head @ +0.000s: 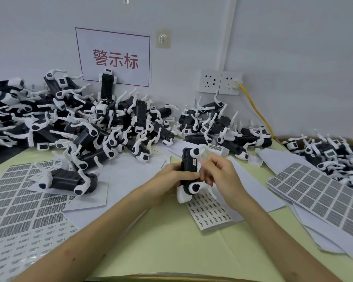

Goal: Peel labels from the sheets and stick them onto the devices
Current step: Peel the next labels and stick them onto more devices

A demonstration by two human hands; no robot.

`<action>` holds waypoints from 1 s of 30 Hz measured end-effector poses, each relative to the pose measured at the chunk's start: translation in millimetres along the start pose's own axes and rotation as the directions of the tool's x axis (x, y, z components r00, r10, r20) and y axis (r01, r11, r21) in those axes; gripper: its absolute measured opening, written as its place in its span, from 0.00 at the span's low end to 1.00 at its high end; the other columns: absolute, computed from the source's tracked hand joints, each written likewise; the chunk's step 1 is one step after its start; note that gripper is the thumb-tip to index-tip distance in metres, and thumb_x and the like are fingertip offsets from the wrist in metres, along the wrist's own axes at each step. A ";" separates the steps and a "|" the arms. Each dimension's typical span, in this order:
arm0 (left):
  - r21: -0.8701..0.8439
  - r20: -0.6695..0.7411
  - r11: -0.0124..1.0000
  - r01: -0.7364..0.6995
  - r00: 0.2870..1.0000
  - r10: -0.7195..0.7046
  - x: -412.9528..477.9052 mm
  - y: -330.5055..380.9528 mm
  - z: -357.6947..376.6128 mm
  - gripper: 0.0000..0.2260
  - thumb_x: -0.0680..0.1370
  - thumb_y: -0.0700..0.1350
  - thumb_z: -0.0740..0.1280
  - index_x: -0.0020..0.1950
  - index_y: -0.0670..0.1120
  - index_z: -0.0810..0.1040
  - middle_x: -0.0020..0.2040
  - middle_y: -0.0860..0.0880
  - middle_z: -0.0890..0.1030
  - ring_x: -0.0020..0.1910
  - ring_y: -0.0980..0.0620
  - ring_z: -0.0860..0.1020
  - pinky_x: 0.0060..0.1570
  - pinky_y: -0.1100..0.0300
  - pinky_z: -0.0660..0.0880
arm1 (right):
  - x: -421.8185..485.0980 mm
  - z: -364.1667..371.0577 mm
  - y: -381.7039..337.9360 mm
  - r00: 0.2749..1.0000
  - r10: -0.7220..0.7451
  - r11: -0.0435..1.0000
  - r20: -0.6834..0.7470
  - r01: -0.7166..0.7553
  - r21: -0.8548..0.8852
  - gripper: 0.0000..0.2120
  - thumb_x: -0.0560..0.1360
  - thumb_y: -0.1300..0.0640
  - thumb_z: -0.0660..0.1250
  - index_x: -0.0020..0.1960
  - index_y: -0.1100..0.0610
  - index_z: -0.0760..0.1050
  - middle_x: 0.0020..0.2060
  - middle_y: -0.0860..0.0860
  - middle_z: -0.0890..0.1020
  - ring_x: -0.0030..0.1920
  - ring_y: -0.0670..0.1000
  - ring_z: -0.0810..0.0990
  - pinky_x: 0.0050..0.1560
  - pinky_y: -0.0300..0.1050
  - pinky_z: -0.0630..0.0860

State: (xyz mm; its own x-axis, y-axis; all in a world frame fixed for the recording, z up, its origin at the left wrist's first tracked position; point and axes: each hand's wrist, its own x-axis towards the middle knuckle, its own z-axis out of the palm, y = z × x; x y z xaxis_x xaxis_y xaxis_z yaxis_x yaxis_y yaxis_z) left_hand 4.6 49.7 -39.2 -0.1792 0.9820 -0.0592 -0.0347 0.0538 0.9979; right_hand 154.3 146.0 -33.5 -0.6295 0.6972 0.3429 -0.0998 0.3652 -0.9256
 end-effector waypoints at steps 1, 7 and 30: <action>-0.039 -0.027 0.999 0.025 0.999 -0.026 0.5 -0.7 -0.7 0.22 0.74 0.47 0.76 0.64 0.38 0.80 0.58 0.39 0.86 0.56 0.42 0.84 0.64 0.44 0.77 | 0.6 -1.7 1.1 0.997 -0.048 0.999 -0.067 0.048 0.003 0.17 0.83 0.61 0.64 0.35 0.57 0.72 0.29 0.54 0.78 0.29 0.52 0.68 0.31 0.40 0.67; -0.231 -0.042 0.971 0.069 0.996 -0.081 -2.2 6.6 -10.3 0.18 0.76 0.52 0.73 0.60 0.41 0.84 0.60 0.37 0.84 0.51 0.43 0.83 0.47 0.56 0.81 | 6.8 -20.2 2.0 0.953 -0.057 0.996 -0.298 0.075 0.050 0.16 0.70 0.57 0.68 0.56 0.47 0.80 0.52 0.47 0.85 0.48 0.47 0.81 0.44 0.39 0.75; 0.519 -0.658 0.847 0.113 0.685 0.312 19.7 -4.7 -77.8 0.26 0.78 0.41 0.72 0.75 0.43 0.68 0.67 0.44 0.77 0.64 0.41 0.77 0.64 0.40 0.75 | 3.6 -28.4 -10.4 0.910 0.190 0.875 0.368 -0.327 0.358 0.12 0.67 0.60 0.70 0.47 0.65 0.82 0.46 0.62 0.80 0.40 0.60 0.75 0.38 0.46 0.74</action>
State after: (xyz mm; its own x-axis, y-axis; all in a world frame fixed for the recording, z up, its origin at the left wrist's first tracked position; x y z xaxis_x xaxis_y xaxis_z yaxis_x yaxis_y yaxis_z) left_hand -75.3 54.7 -46.9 -0.7810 0.5704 0.2545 0.4605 0.2505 0.8516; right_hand 175.0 162.2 -18.1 -0.8753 0.4773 0.0774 -0.1571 -0.1293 -0.9791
